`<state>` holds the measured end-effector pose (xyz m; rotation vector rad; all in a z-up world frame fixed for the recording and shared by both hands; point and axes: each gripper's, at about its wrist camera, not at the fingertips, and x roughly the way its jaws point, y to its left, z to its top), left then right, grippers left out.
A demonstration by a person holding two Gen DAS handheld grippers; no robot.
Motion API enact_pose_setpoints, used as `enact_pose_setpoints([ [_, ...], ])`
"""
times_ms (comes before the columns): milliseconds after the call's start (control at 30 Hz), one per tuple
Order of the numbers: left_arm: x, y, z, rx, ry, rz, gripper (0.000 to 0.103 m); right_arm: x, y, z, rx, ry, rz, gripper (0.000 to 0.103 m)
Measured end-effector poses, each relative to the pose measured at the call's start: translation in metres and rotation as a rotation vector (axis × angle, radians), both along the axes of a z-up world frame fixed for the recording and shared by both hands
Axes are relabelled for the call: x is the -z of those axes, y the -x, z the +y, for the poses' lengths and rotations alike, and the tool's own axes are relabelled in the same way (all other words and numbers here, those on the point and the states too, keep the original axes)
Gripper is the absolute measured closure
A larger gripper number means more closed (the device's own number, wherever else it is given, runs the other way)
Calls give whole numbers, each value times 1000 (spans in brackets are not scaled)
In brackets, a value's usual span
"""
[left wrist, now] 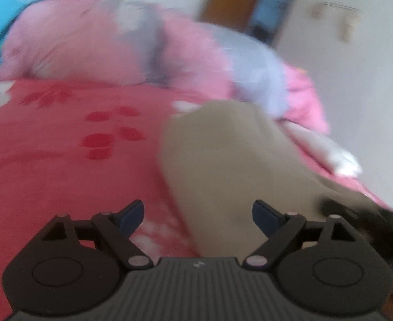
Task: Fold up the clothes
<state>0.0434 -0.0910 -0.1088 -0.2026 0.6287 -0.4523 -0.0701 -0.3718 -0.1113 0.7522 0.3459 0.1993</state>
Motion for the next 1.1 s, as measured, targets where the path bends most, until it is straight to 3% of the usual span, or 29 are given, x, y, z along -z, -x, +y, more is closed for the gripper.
enact_pose_setpoints([
  [67, -2, -18, -4, -46, -31, -3, 14, -6, 1, -2, 2, 15, -35, 87],
  [300, -19, -46, -54, 7, -107, -64, 14, -18, 7, -24, 52, 38, -119, 88],
  [633, -18, -44, -100, 58, -180, -109, 10, -3, 26, -36, 83, 42, -102, 88],
  [800, -18, -43, -118, 57, -250, -142, 8, 12, 23, -45, 80, -19, -48, 87],
  [900, -17, -43, -123, 55, -274, -159, 8, 21, 20, -57, 54, -116, -18, 82],
  [967, -18, -43, -124, 55, -281, -161, 8, 21, 18, -66, 53, -178, -24, 74],
  [1033, -18, -43, -124, 56, -287, -162, 8, 22, 14, -76, 64, -228, -24, 59],
  [1100, -19, -43, -124, 56, -290, -163, 8, 24, 0, -87, 32, -281, 4, 56],
])
